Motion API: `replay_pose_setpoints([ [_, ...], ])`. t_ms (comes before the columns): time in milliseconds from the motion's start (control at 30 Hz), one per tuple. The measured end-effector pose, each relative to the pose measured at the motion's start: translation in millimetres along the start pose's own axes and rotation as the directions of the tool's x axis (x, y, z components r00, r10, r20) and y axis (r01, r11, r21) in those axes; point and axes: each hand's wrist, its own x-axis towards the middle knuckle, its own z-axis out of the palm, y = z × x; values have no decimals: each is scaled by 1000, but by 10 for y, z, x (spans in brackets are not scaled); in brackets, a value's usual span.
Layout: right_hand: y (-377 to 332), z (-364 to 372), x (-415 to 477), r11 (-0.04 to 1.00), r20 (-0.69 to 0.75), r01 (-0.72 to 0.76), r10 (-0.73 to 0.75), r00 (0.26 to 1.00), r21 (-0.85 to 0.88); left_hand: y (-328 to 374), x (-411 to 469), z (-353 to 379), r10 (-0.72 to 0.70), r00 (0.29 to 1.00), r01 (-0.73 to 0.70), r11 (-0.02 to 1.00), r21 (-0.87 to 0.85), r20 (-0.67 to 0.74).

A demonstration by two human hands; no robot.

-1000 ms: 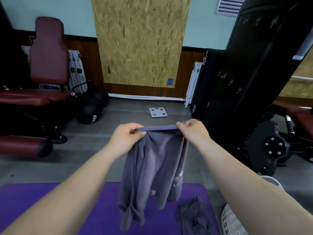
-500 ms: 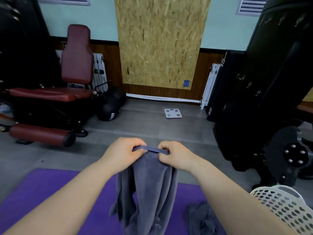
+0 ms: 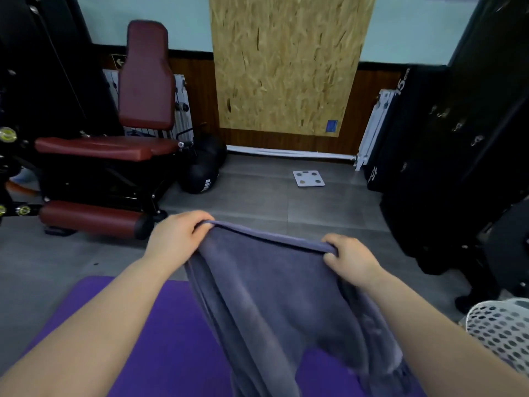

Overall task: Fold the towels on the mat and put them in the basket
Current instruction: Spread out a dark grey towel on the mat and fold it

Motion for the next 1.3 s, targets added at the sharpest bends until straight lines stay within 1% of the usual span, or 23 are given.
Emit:
replay_pose_setpoints([
  [67,-376,148,175,995,13,13,-14,1000,97,-541,132,-36,-67,997,65,997,31,43],
  [133,-690,310,350,988,1,21,-22,1000,153,-1039,221,-67,-108,990,100,991,88,93],
  [267,-1041,602,608,996,-2,7,-7,1000,86,-1719,352,21,-209,959,184,972,145,189],
  [333,-1111,720,658,997,30,-18,16,999,69,-1938,354,188,-249,926,211,965,157,285],
  [367,-1133,792,683,999,77,-7,3,997,49,-2058,342,299,-268,899,228,962,150,346],
  [433,-1176,981,715,999,256,11,-19,966,35,-2301,283,496,-310,834,283,950,129,457],
  [500,-1183,1187,730,994,414,-66,23,910,90,-2516,161,607,-368,773,338,928,154,516],
  [533,-1158,1273,737,985,463,-126,57,885,118,-2607,97,650,-380,761,345,923,167,526],
  [600,-1086,1429,754,969,529,-206,104,842,137,-2751,18,719,-385,769,337,923,188,510],
  [667,-1026,1580,797,968,587,-239,147,796,81,-2839,48,772,-415,768,374,909,183,488],
  [700,-998,1655,834,969,602,-246,181,778,27,-2878,94,800,-425,763,410,901,144,486],
  [767,-924,1784,915,968,588,-225,246,771,-111,-2939,196,849,-424,759,475,880,25,494],
  [833,-819,1899,979,955,537,-177,281,796,-237,-3025,276,893,-403,759,483,875,-27,511],
  [900,-690,1997,1058,936,495,-113,276,824,-334,-3160,350,974,-380,747,446,895,13,545],
  [933,-621,2041,1108,916,486,-82,283,827,-393,-3207,400,1020,-377,738,427,903,46,560],
  [967,-544,2095,1181,892,490,-48,291,822,-450,-3235,471,1079,-372,740,410,910,64,560],
  [1033,-354,2213,1337,849,523,0,325,788,-528,-3231,641,1243,-359,755,383,921,76,549],
  [1067,-285,2253,1410,828,528,11,347,775,-561,-3194,731,1337,-340,769,361,930,70,542],
  [1100,-210,2271,1481,802,510,16,364,780,-597,-3145,816,1422,-317,791,344,938,48,523],
  [1167,-77,2222,1620,764,423,11,344,838,-645,-3069,977,1551,-293,847,331,944,-7,444],
  [1233,30,2062,1661,709,296,13,278,914,-705,-2985,1096,1593,-283,883,311,950,-17,376],
  [1267,84,1992,1637,709,222,33,177,959,-705,-2937,1130,1586,-256,900,284,959,-28,352],
  [1300,154,1936,1608,712,149,61,62,987,-699,-2875,1138,1574,-231,912,260,965,-41,339],
])
